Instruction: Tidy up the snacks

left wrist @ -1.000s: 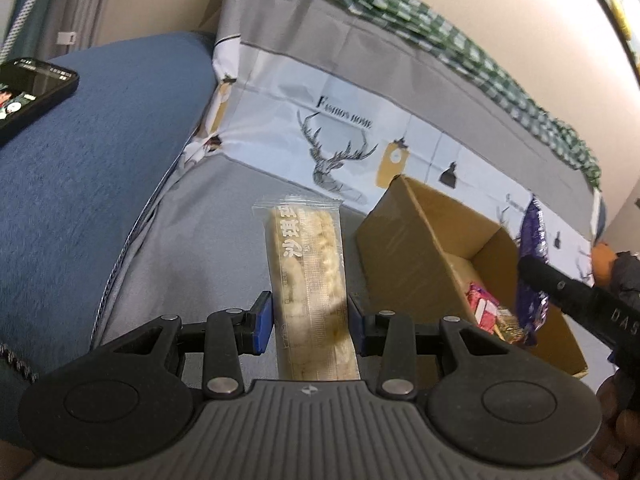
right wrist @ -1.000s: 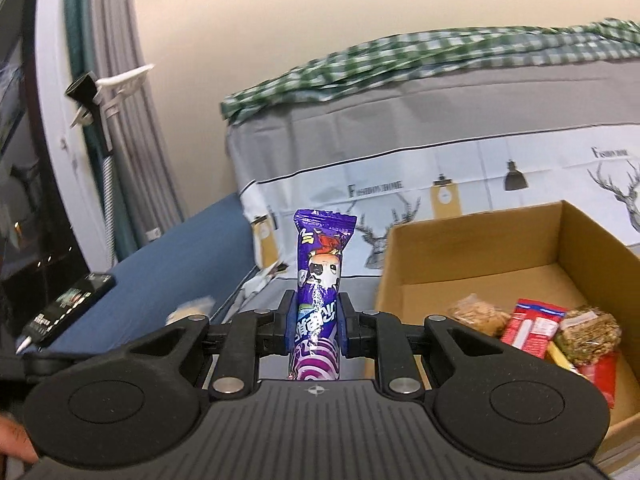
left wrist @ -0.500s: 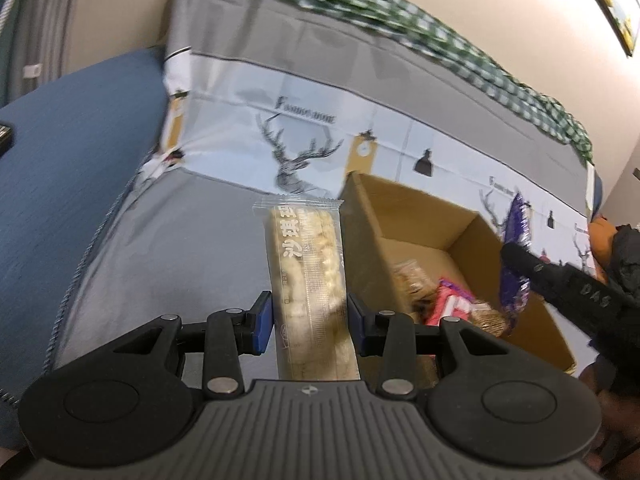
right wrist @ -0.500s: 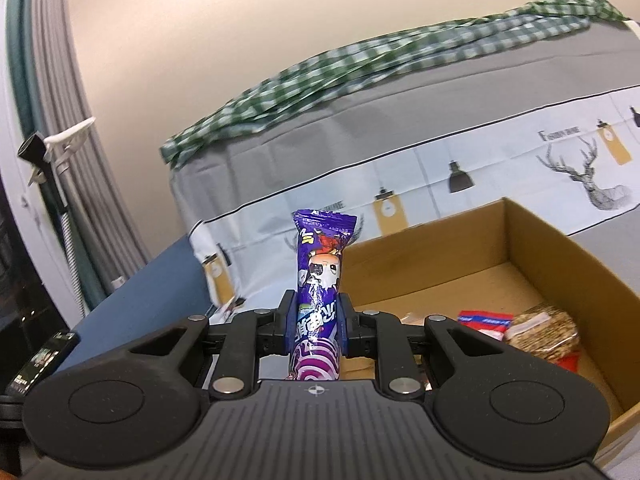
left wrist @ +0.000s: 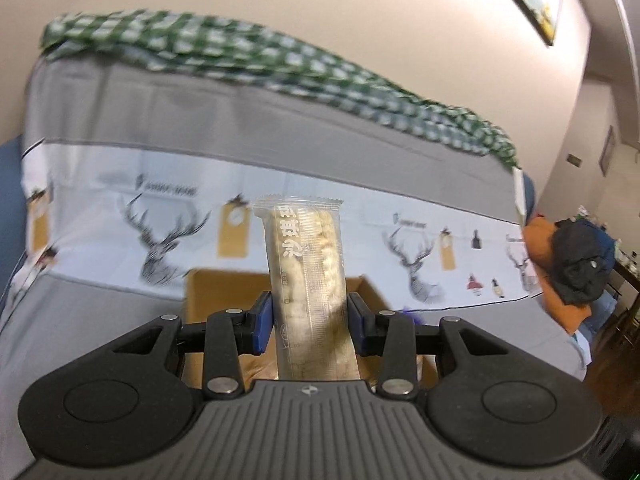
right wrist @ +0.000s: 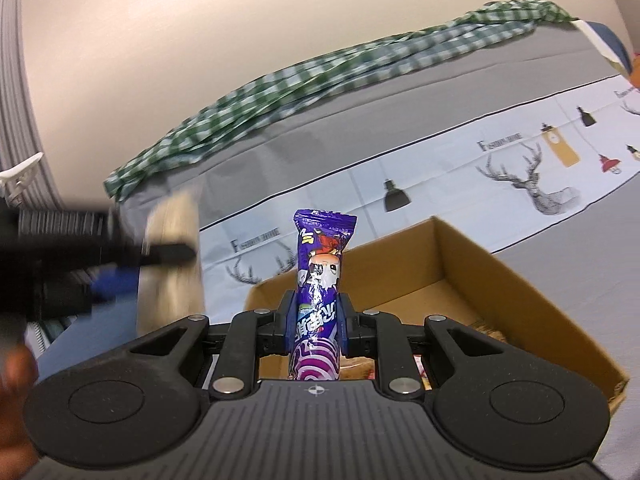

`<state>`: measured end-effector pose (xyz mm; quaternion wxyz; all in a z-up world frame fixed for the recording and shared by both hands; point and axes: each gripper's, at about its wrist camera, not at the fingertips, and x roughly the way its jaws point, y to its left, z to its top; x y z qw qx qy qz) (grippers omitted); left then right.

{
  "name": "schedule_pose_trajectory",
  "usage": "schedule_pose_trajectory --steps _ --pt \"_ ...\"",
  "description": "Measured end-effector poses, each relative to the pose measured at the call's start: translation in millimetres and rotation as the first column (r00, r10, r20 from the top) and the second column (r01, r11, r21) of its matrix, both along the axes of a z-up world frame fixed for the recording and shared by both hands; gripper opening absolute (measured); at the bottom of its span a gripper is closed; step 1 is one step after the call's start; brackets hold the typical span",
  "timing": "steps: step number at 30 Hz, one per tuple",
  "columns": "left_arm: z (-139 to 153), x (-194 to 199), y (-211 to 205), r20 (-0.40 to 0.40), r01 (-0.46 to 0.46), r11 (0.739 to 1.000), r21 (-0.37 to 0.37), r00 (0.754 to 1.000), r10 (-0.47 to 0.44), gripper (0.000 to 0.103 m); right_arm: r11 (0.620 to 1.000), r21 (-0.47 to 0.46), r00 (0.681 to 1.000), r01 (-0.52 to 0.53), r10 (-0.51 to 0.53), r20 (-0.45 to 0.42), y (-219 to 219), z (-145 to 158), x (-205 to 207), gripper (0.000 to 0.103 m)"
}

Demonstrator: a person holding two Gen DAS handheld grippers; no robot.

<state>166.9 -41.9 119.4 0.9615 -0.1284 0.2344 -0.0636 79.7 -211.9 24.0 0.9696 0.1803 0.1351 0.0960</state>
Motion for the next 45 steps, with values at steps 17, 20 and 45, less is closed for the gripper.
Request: schedule_pose_trajectory --steps 17,20,45 --pt "-69.8 -102.6 6.7 -0.043 -0.042 0.991 0.123 0.998 0.048 0.098 0.991 -0.117 0.996 0.065 -0.071 -0.051 -8.0 -0.5 -13.2 0.089" --pt "-86.0 -121.2 5.4 -0.057 -0.077 0.988 0.137 0.995 0.085 0.103 0.984 -0.165 0.996 0.063 -0.071 -0.046 -6.5 3.7 -24.9 0.102" --pt "-115.7 -136.4 22.0 -0.151 -0.165 0.984 0.071 0.973 0.174 0.103 0.914 -0.407 0.979 0.012 -0.093 -0.180 11.0 -38.4 -77.3 0.102"
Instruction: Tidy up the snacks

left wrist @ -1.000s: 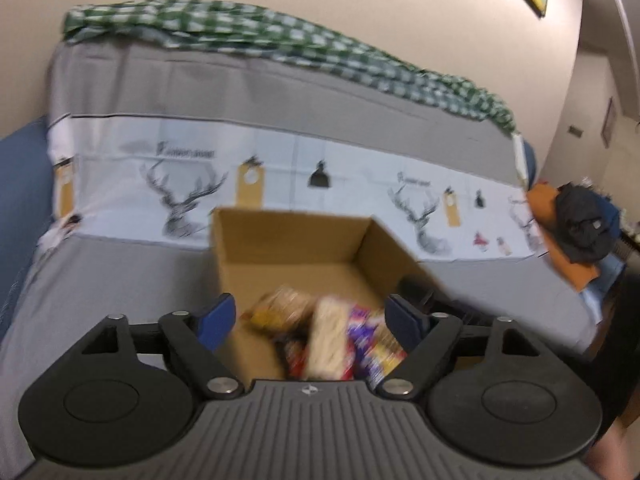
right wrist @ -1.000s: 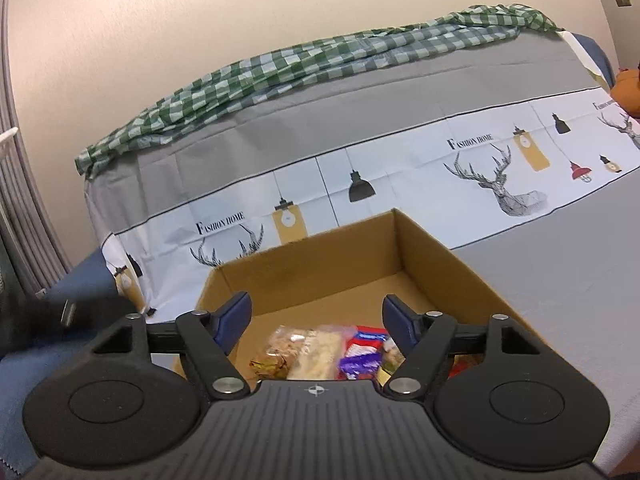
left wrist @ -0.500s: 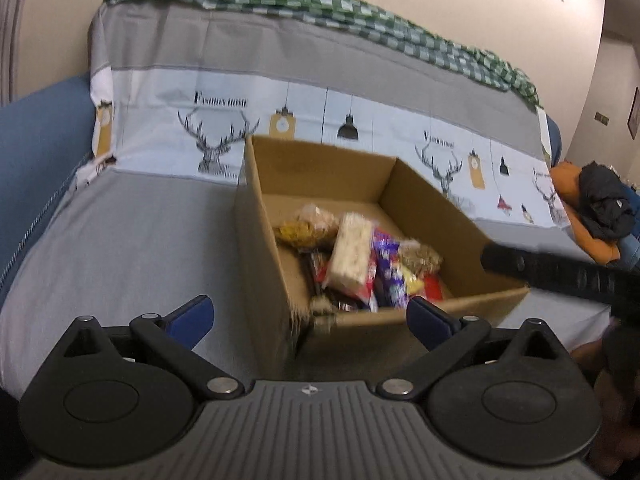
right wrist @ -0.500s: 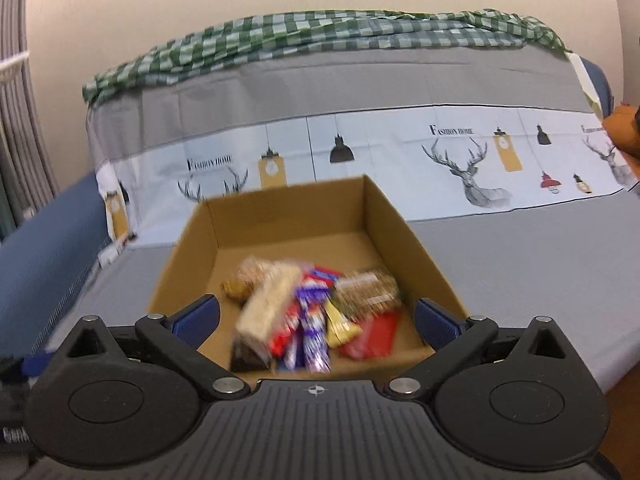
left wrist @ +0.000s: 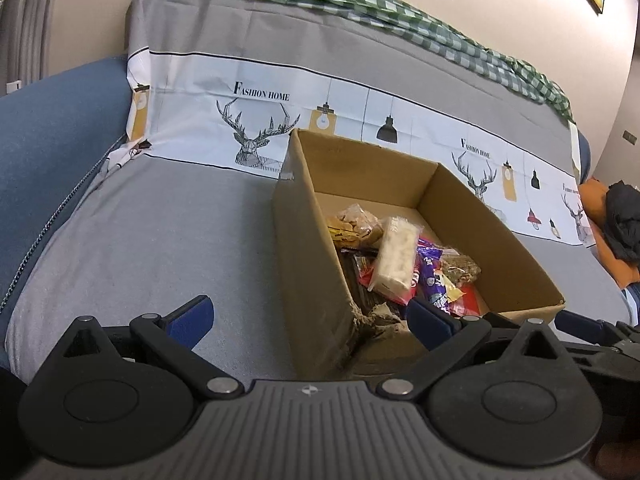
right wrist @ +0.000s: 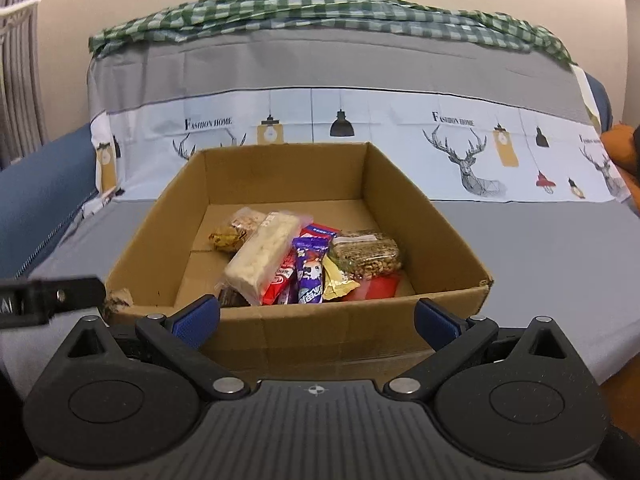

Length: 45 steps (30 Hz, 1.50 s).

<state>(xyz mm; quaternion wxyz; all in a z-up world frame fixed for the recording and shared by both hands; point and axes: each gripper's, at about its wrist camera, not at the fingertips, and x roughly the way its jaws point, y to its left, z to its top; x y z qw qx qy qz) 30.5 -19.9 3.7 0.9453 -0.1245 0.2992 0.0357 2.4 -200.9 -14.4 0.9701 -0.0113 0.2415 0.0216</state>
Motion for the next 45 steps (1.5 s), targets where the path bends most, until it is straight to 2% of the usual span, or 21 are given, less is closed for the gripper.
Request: schedule_pose_trajectory --steps 6,45 --pt "-2.2 4.0 -4.7 -0.005 0.021 1.000 0.003 1.000 -0.021 0.103 0.999 -0.027 0.999 -0.031 0.031 0.006 7.0 -1.6 2.7 0.102" --pt "-2.0 2.5 -13.4 0.047 0.042 0.999 0.024 0.998 -0.044 0.103 1.000 -0.002 1.000 -0.018 0.018 0.016 3.0 -2.1 7.5 0.102"
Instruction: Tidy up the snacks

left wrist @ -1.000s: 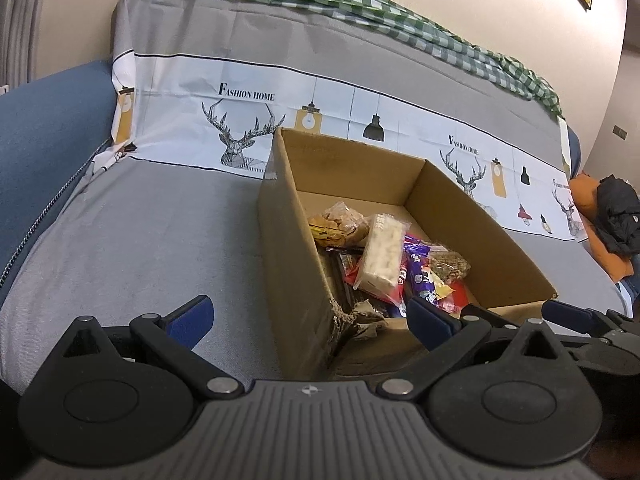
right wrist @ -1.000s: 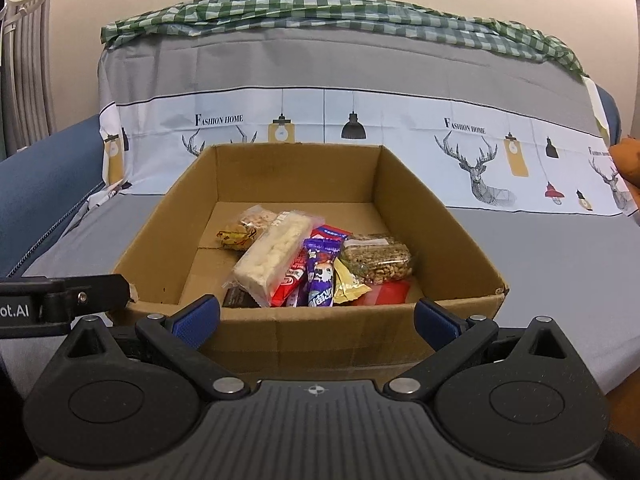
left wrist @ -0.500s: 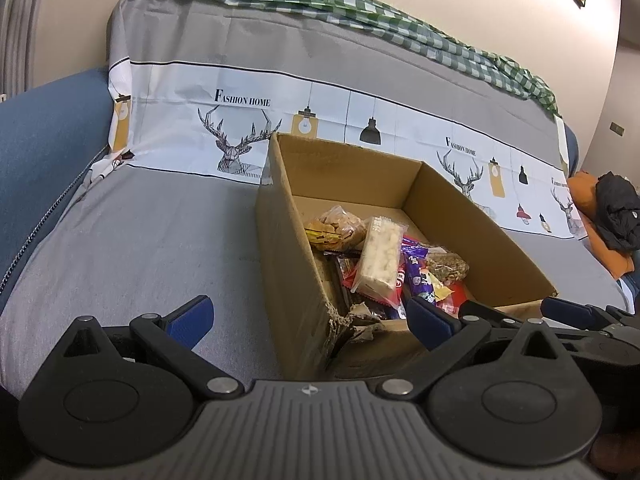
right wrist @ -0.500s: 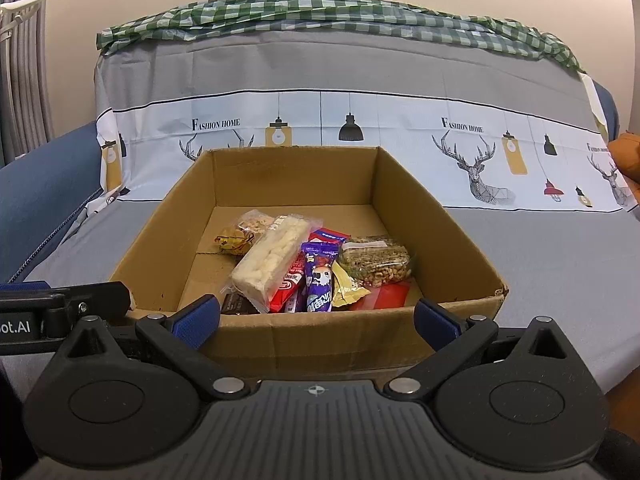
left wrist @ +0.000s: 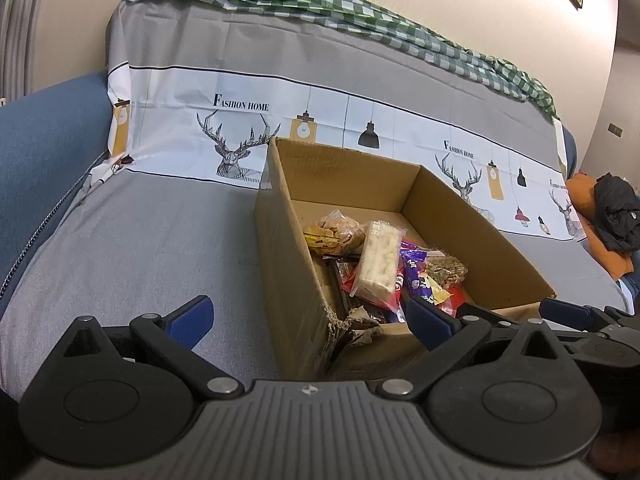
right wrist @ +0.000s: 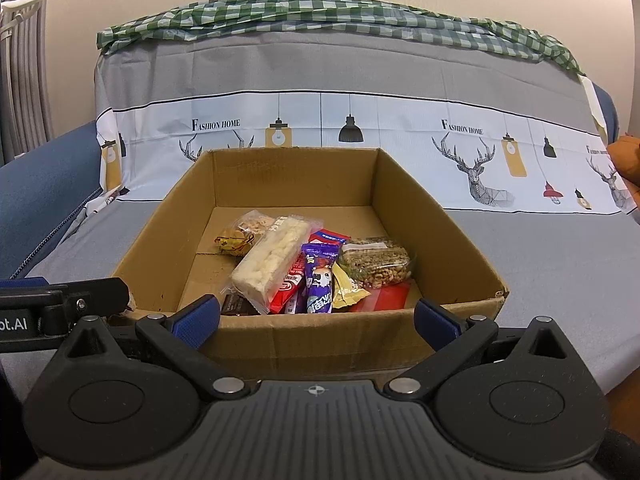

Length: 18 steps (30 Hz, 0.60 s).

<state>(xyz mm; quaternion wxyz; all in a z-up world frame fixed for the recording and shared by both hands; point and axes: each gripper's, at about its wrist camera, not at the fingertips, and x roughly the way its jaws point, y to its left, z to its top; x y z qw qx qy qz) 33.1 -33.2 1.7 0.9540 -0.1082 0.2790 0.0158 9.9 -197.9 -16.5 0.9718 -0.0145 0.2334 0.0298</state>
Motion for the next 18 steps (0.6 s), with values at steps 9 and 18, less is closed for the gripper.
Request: schedule_pose_trajectory --steps 9,18 --pt "0.7 -0.5 -0.3 0.007 0.004 1.000 0.004 1.000 -0.004 0.103 1.000 0.000 1.000 -0.001 0.001 0.000 -0.4 -0.2 0.1 0.102" --pt "0.8 -0.3 -0.8 0.009 0.004 1.000 0.005 1.000 -0.004 0.103 1.000 0.000 1.000 -0.001 0.001 0.001 -0.6 -0.5 0.3 0.102"
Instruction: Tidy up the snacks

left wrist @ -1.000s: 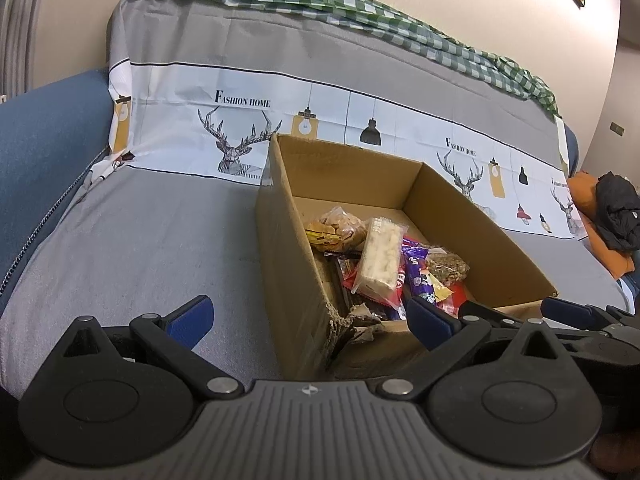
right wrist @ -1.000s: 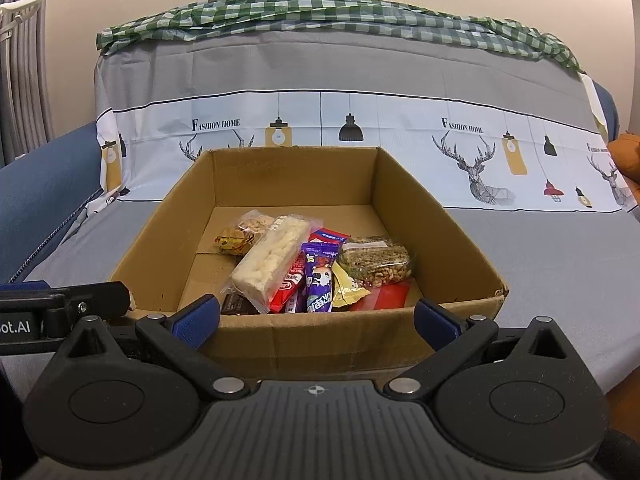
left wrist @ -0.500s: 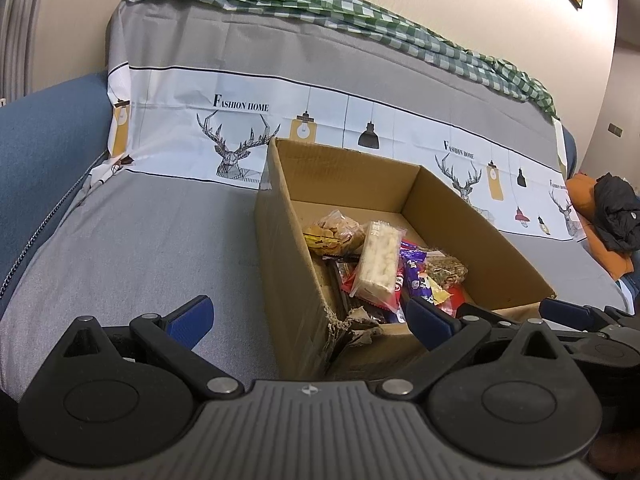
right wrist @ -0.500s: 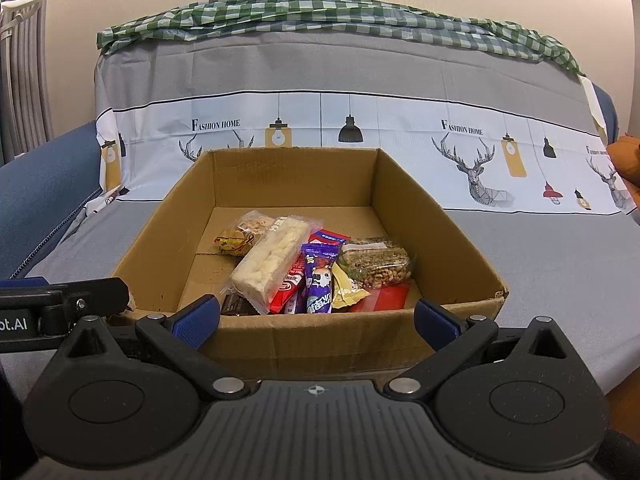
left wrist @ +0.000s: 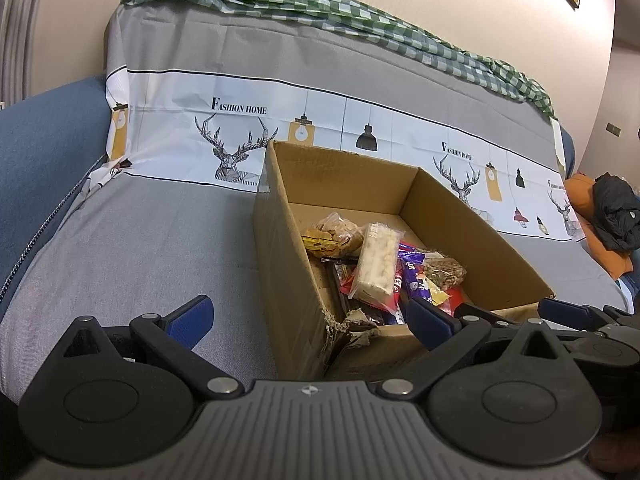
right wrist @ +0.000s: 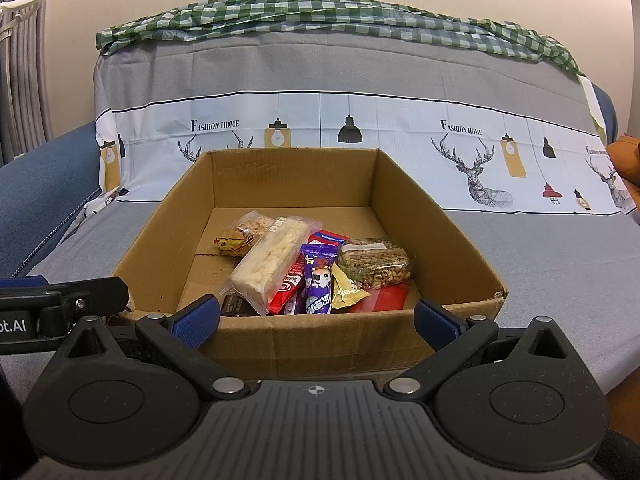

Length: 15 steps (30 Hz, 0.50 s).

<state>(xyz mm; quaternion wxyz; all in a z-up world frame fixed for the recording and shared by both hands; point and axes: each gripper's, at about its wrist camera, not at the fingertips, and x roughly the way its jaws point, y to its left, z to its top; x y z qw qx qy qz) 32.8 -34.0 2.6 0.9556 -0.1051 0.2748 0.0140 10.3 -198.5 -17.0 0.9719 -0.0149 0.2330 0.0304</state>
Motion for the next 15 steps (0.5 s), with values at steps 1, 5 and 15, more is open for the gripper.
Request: schedule_pose_trajectory --steps 1,5,15 --pt "0.0 0.1 -0.1 0.000 0.000 1.000 0.000 1.000 0.000 0.103 1.000 0.000 1.000 0.000 0.000 -0.001 0.0 0.0 0.0 0.102" --pt "-0.2 0.3 -0.2 -0.001 -0.001 1.000 -0.001 1.000 0.001 0.103 1.000 0.000 1.000 0.000 0.000 0.000 0.1 0.1 -0.2 0.102" --pt "-1.4 -0.3 -1.4 -0.004 0.003 1.000 -0.011 1.000 -0.003 0.103 1.000 -0.002 1.000 0.001 -0.001 -0.001 0.2 0.2 -0.1 0.102"
